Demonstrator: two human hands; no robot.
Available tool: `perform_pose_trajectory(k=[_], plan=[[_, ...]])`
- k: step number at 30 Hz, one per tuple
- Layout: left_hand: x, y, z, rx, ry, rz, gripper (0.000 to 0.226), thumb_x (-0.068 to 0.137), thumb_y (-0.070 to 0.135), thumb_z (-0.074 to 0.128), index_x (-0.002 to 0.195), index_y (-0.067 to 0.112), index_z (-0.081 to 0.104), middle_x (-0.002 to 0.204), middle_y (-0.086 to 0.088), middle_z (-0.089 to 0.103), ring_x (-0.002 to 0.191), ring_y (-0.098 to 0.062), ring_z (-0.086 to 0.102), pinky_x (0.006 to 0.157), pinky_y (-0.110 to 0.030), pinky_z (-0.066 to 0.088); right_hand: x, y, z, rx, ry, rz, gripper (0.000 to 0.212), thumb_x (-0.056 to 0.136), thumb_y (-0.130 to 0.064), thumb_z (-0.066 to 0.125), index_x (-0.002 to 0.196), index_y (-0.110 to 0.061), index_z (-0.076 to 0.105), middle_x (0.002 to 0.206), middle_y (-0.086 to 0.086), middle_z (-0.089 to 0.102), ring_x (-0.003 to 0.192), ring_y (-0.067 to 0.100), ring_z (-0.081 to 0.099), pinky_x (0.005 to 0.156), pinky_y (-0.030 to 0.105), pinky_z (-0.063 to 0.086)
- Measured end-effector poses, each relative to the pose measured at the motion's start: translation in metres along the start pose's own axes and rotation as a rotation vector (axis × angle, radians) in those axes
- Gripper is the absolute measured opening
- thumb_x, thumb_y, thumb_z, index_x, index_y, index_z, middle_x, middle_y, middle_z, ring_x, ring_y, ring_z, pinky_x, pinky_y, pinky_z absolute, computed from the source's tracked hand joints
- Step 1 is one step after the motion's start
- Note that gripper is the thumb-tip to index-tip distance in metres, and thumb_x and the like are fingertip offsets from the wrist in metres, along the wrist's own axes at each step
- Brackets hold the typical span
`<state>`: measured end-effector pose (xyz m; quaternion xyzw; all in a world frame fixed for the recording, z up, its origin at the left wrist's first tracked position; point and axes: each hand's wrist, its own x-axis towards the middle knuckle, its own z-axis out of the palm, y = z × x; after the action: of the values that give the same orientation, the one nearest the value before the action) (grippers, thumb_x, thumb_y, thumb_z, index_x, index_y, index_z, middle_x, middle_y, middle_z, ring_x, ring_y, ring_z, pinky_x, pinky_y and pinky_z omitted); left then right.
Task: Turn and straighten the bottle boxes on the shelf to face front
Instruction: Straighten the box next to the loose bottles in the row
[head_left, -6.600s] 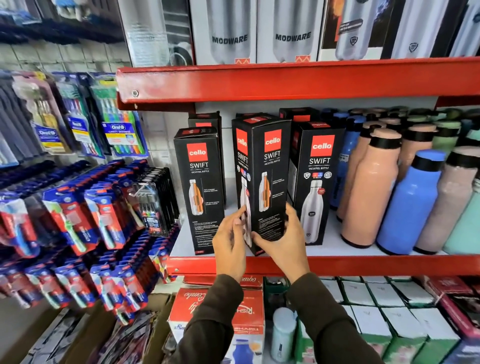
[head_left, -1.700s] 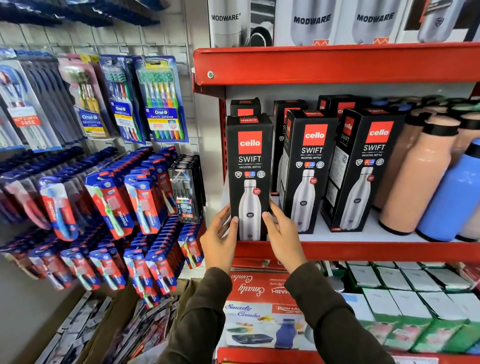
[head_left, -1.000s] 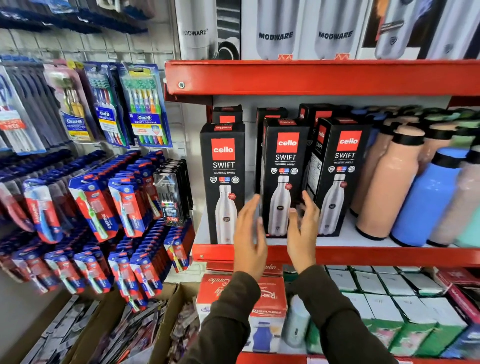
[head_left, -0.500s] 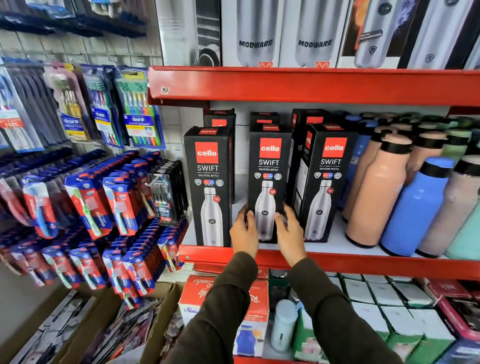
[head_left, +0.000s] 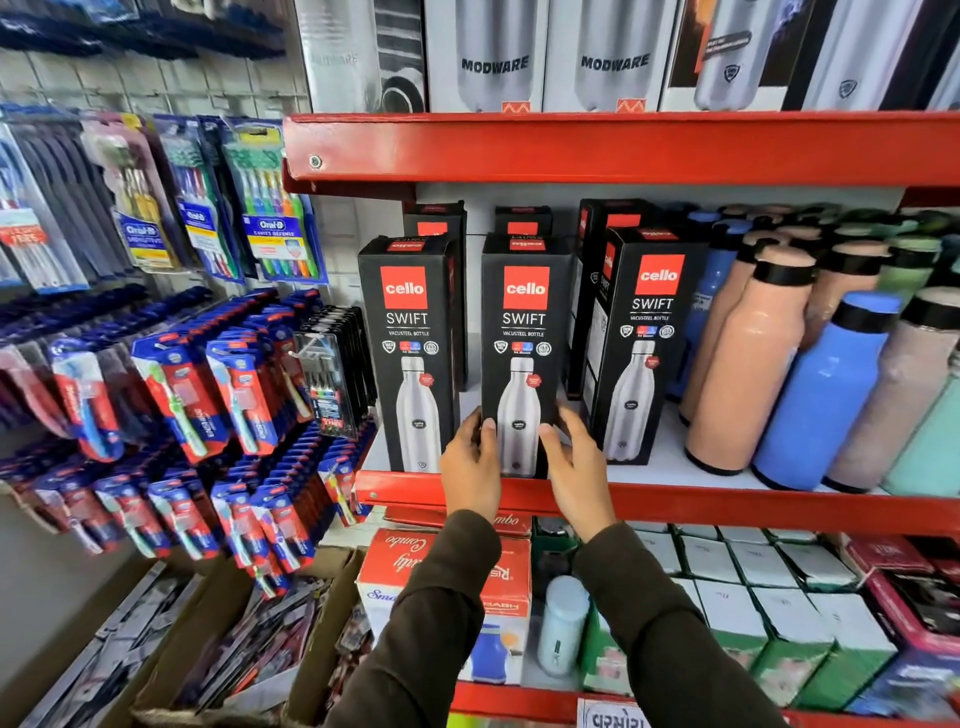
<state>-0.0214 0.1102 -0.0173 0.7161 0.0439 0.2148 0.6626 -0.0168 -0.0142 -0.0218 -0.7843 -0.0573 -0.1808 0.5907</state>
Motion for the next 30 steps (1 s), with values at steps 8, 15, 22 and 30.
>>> perform_pose_trajectory(k=[8,15,22,30], plan=[[-0.008,0.001,-0.003,0.053,-0.002,0.023,0.042,0.102,0.027,0.051,0.139,0.009,0.055,0.134,-0.01,0.065,0.116,-0.01,0.057,0.103,-0.027,0.045,-0.01,0.003,0.001,-0.014,0.058,-0.018,0.041,0.103,-0.028,0.051,0.143,-0.022,0.05,0.125,-0.013,0.057,0.119,0.005,0.055,0.097,0.013,0.039],[-0.018,0.002,0.003,-0.011,0.09,0.035,0.043,0.102,0.024,0.052,0.143,0.011,0.049,0.142,-0.009,0.057,0.132,-0.02,0.053,0.113,-0.036,0.043,-0.017,0.005,-0.008,-0.006,0.135,-0.043,0.034,0.103,-0.024,0.051,0.137,-0.021,0.056,0.136,0.0,0.06,0.115,0.005,0.059,0.086,0.0,0.041],[-0.06,0.0,0.042,-0.055,0.2,0.36,0.029,0.102,0.019,0.049,0.129,0.027,0.054,0.117,0.009,0.056,0.112,-0.014,0.055,0.099,-0.032,0.046,-0.004,0.002,-0.058,0.068,0.48,-0.163,0.034,0.099,-0.008,0.053,0.133,-0.014,0.056,0.13,0.009,0.05,0.117,0.021,0.056,0.101,0.03,0.045],[-0.049,0.023,0.128,0.015,-0.231,0.2,0.052,0.107,0.015,0.036,0.157,0.009,0.02,0.165,-0.005,0.023,0.153,-0.014,0.019,0.125,-0.027,0.016,0.039,0.025,-0.102,0.044,0.244,0.048,0.052,0.105,-0.01,0.043,0.155,-0.006,0.028,0.163,0.014,0.028,0.151,0.025,0.026,0.125,0.04,0.021]])
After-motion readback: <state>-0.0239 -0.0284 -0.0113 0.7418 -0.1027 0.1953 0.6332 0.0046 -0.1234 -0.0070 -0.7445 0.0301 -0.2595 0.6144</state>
